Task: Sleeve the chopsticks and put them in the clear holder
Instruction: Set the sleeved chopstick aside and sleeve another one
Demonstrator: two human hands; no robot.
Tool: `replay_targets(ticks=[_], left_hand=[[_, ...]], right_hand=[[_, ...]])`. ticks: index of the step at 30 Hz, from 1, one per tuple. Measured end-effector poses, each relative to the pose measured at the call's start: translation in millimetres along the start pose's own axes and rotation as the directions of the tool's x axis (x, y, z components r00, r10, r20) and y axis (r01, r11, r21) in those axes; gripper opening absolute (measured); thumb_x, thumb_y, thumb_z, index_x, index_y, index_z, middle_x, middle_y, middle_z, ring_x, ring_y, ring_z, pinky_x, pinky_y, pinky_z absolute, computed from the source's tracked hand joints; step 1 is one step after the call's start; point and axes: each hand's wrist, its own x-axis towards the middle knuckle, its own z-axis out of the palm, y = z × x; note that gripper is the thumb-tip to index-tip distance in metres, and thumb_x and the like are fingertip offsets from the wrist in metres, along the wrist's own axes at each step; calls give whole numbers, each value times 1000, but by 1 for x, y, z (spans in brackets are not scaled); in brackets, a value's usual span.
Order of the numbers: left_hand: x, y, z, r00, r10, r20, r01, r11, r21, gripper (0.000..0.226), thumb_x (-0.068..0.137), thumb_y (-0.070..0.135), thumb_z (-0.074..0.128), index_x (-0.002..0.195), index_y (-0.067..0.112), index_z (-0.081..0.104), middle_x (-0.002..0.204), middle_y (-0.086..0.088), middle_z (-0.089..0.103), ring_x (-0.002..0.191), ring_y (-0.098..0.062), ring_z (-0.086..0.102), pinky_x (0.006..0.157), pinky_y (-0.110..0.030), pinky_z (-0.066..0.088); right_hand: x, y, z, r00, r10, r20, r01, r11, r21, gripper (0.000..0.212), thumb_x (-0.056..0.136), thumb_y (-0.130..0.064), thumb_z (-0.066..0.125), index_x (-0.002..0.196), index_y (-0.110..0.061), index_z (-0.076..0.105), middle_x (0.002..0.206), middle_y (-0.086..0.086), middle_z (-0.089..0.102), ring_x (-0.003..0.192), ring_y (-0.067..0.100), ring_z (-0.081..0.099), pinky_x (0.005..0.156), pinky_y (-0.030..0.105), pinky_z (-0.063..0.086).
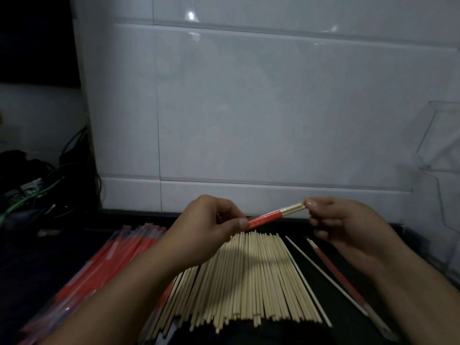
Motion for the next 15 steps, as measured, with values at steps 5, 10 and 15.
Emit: replay_targets(ticks=[5, 10, 15], left_hand=[[-1, 3, 3, 1000, 2, 5, -2, 1000, -4, 9, 92, 32, 68, 85, 30, 73, 73, 4, 70, 67, -3, 65, 58, -16, 49], [-3, 5, 5, 998, -12, 60, 15, 999, -47, 8, 91, 35, 68, 92, 29, 74, 74, 10, 69, 67, 1, 64, 55, -11, 46], [-3, 11, 5, 993, -20, 120, 26, 999, -48, 3, 85, 33, 73, 86, 30, 75, 79, 8, 71, 69, -1, 65, 60, -14, 54]], right_hand=[[-1, 6, 5, 987, -143, -73, 132, 981, -140, 19, 94, -7, 57, 80, -7, 70, 62, 7, 58, 60, 21, 47, 61, 33, 41], [-1, 9, 14, 994, -109, -28, 106, 992, -74, 23, 101, -11, 46, 89, -2, 64, 67, 13, 60, 55, 19, 49, 59, 31, 43], [2, 14, 14, 992, -105, -65, 103, 994, -27, 23, 101, -14, 47, 92, -2, 66, 68, 12, 62, 56, 17, 53, 58, 30, 45]])
